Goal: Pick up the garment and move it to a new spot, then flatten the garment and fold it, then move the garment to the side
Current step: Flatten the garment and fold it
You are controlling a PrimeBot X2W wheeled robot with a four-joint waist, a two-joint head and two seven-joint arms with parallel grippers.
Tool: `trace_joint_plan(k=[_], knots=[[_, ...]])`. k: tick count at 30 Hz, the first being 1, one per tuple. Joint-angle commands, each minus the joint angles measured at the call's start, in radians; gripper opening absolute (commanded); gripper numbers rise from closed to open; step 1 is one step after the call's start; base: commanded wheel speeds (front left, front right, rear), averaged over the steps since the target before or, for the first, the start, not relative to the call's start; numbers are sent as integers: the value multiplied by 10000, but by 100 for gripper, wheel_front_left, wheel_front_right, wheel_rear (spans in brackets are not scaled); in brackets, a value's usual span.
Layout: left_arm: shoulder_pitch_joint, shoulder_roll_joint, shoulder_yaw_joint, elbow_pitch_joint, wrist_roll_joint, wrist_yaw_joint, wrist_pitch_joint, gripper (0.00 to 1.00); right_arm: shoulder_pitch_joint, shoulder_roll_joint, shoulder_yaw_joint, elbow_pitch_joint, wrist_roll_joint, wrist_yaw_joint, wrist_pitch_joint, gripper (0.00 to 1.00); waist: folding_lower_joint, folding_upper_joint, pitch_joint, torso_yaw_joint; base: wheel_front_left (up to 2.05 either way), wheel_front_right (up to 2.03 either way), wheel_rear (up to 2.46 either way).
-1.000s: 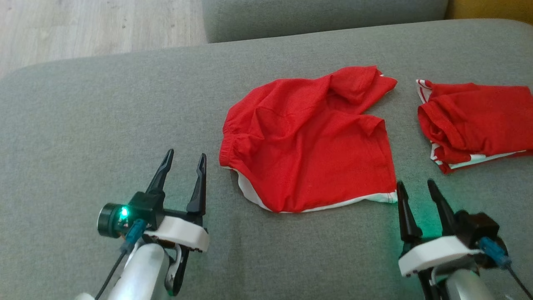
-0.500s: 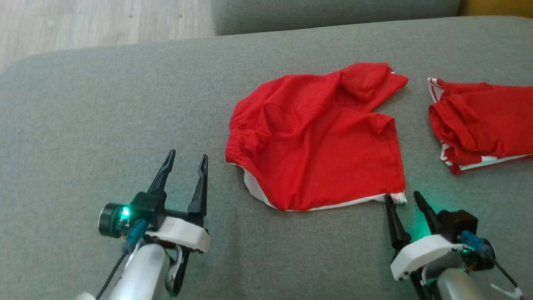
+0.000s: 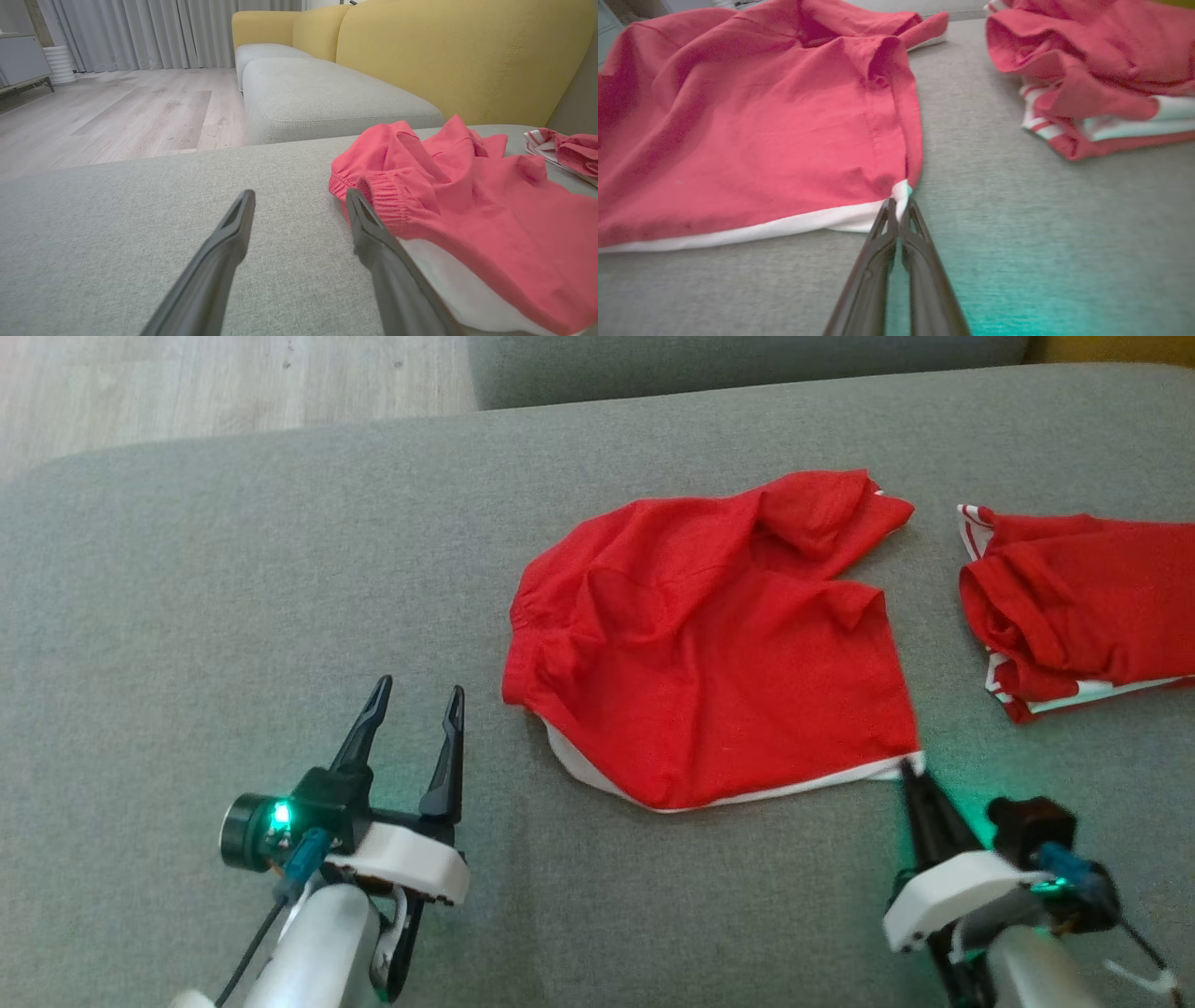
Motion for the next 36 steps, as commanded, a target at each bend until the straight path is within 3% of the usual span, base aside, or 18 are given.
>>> trace_joint_plan(k=[1,6,9,17,27,36], knots=[[-390,166,354,-238,44,-8,-95,100,-341,-32,108,-213,-78,-7,-147,0,0,0,2,-10,0,0,0],[-439,205,299,-189,72,-72,-95,100,-388,-32,-607,-253,-246,-7,-174,0,0,0,29,-88,0,0,0],[-561,305,18,-70,184,-363,-94,100,-434,-32,-1052,-279,-206,-7,-132,0,0,0,120,-131,0,0,0],[-926,833,-1566,443,598,-1114,432,100,-584,-32,-1368,-151,-116,-7,-66,0,0,0,329,-182,0,0,0],[-1878,1394,-3599,595,-1,-1205,368,100,-821,-32,-1327,11,-99,-7,-87,0,0,0,578,-281,0,0,0],[-2801,1575,-4847,986,-719,-1206,228,100,-961,-32,-1144,44,-87,-7,-91,0,0,0,768,-449,0,0,0]])
